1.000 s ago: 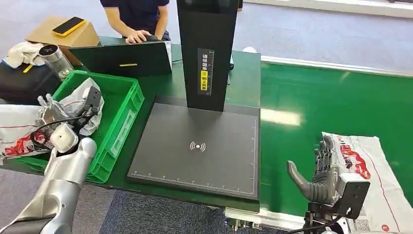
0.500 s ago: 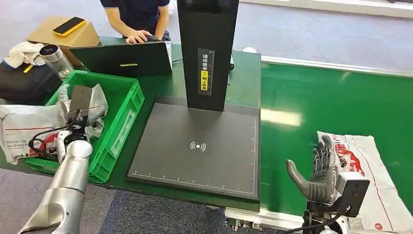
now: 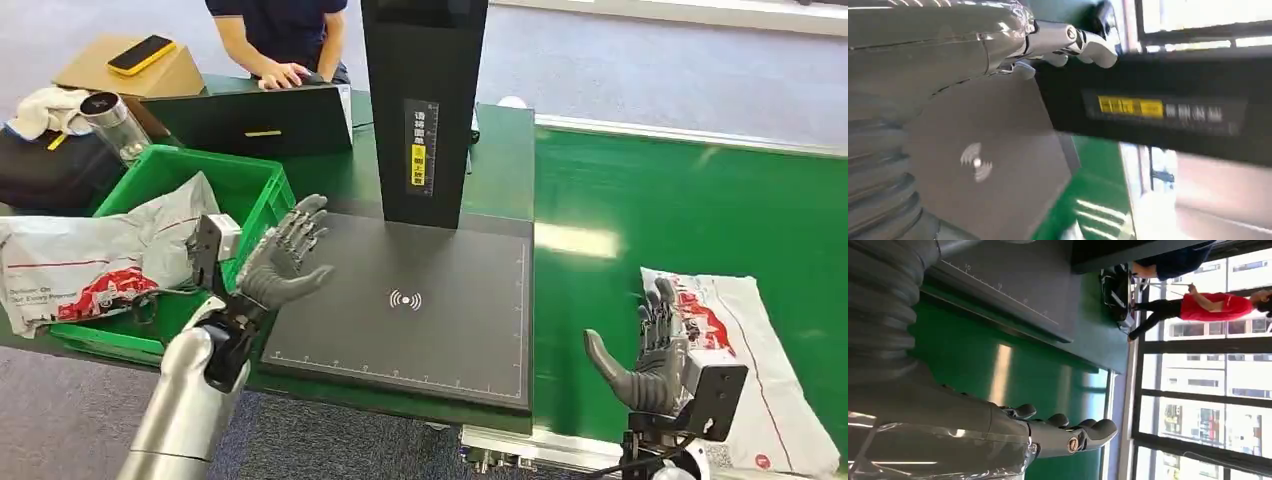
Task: Moved the parcel from conveyor to table for the left to box.
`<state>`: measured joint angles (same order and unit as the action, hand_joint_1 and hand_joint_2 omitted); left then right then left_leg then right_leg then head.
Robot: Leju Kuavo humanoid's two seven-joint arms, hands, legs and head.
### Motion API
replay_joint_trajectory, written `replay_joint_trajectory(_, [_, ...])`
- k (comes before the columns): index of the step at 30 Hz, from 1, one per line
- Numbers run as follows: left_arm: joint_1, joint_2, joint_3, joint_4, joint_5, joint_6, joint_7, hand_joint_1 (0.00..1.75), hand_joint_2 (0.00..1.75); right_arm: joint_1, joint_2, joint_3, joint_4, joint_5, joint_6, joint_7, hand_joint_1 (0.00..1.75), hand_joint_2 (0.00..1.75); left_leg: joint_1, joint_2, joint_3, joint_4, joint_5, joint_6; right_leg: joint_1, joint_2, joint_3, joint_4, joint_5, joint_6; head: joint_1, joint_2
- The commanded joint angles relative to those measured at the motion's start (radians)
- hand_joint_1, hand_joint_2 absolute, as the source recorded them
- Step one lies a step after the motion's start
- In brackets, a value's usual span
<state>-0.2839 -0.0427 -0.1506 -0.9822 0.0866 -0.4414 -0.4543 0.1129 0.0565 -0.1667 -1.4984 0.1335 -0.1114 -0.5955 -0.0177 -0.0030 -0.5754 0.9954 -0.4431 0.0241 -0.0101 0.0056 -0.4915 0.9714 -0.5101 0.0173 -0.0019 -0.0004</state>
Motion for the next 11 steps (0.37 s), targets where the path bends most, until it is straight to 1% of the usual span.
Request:
replay_joint_trajectory(1, [0.02, 0.0, -0.085, -0.047, 0.003, -0.002, -0.002, 0.0, 1.75, -0.001, -0.009, 0.011, 0.032, 0.0, -0.004, 0.0, 0.0, 1.75, 0.001, -0.001, 0.001, -0.001, 0.0, -0.002, 0.001, -0.001, 0.001, -0.001, 0.0, -0.001, 0.0, 0.0])
replay_joint_trajectory(2, [0.02, 0.0, -0.085, -0.047, 0.003, -0.002, -0.002, 0.0, 1.75, -0.001, -0.009, 0.011, 0.032, 0.0, -0.004, 0.0, 0.0, 1.75, 0.001, -0.001, 0.002, -0.001, 0.0, -0.003, 0.001, -0.001, 0.002, -0.001, 0.0, -0.001, 0.0, 0.0])
replay_joint_trajectory(3, [0.026, 0.003, -0.096, -0.063, -0.027, 0.041, -0.013, 0.0, 1.75, 0.003, -0.01, 0.018, 0.027, 0.012, -0.003, 0.004, 0.0, 1.75, 0.001, -0.001, 0.001, -0.001, 0.0, -0.002, 0.001, -0.001, 0.002, -0.001, 0.0, 0.0, 0.0, 0.0])
replay_joint_trajectory(5, [0.041, -0.006, -0.115, -0.065, -0.049, 0.073, -0.016, 0.0, 1.75, 0.012, -0.007, 0.025, 0.018, 0.029, 0.005, 0.015, 0.0, 1.75, 0.001, 0.0, 0.003, -0.002, 0.0, -0.004, 0.001, -0.001, 0.003, -0.002, 0.0, -0.001, 0.0, 0.0])
replay_joint_trajectory(6, [0.065, -0.017, -0.128, -0.06, -0.055, 0.091, -0.025, 0.0, 1.75, 0.01, -0.016, 0.048, 0.024, 0.058, 0.032, 0.031, 0.0, 1.75, 0.001, 0.0, 0.002, -0.001, 0.0, -0.003, 0.001, -0.001, 0.003, -0.002, 0.0, -0.001, 0.0, 0.0])
replay_joint_trajectory(8, [0.104, -0.03, -0.138, -0.062, -0.048, 0.1, -0.04, 0.0, 1.75, -0.022, -0.025, 0.072, 0.065, 0.089, 0.06, 0.044, 0.0, 1.75, 0.001, 0.0, 0.004, -0.002, -0.001, -0.003, 0.001, 0.0, 0.004, -0.002, 0.0, 0.0, 0.0, 0.0])
replay_joint_trajectory(11, [0.139, -0.049, -0.14, -0.077, -0.048, 0.127, -0.049, 0.0, 1.75, -0.062, -0.036, 0.1, 0.113, 0.114, 0.085, 0.048, 0.0, 1.75, 0.001, 0.004, 0.005, -0.003, -0.001, -0.003, 0.001, 0.004, 0.005, -0.004, 0.001, 0.0, 0.0, 0.0])
